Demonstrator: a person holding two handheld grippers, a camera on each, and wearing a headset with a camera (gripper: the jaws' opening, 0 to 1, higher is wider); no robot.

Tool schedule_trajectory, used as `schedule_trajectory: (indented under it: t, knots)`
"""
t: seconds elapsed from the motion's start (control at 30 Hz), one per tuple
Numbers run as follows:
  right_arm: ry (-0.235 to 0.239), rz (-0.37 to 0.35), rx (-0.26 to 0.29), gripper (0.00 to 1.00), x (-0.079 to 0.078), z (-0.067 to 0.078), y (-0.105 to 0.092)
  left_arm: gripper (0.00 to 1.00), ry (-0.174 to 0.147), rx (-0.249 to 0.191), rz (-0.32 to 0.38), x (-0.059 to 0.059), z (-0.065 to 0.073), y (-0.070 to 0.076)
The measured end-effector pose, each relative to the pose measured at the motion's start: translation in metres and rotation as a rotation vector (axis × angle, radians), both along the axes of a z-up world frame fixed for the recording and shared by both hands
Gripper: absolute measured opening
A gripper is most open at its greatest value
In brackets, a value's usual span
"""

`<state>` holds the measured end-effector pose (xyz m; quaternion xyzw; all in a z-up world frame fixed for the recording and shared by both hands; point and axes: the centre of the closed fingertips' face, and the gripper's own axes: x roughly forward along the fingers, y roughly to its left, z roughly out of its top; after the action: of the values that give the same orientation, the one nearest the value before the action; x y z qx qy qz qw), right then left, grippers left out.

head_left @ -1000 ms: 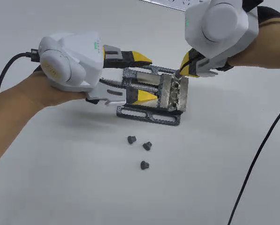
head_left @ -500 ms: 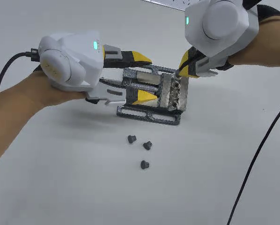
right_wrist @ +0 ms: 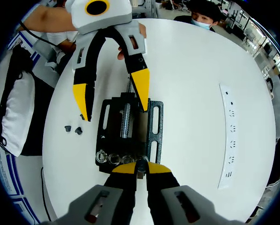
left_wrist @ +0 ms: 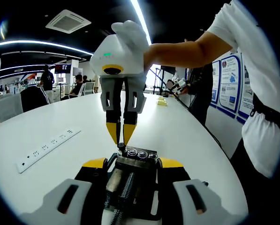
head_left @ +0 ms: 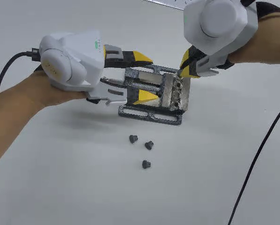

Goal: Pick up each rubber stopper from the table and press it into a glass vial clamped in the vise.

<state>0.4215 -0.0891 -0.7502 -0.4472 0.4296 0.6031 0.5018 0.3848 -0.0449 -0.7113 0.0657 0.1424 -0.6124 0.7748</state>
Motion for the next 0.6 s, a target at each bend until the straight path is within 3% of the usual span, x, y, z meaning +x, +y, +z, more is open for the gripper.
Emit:
schedule_trajectory:
  t: [0.6]
  knots:
    - [0.018, -0.007, 0.003, 0.05, -0.0023, -0.0006, -0.0041, 0.40, 0.001, 0.000, 0.001, 0.0013, -0.0008, -0.0015]
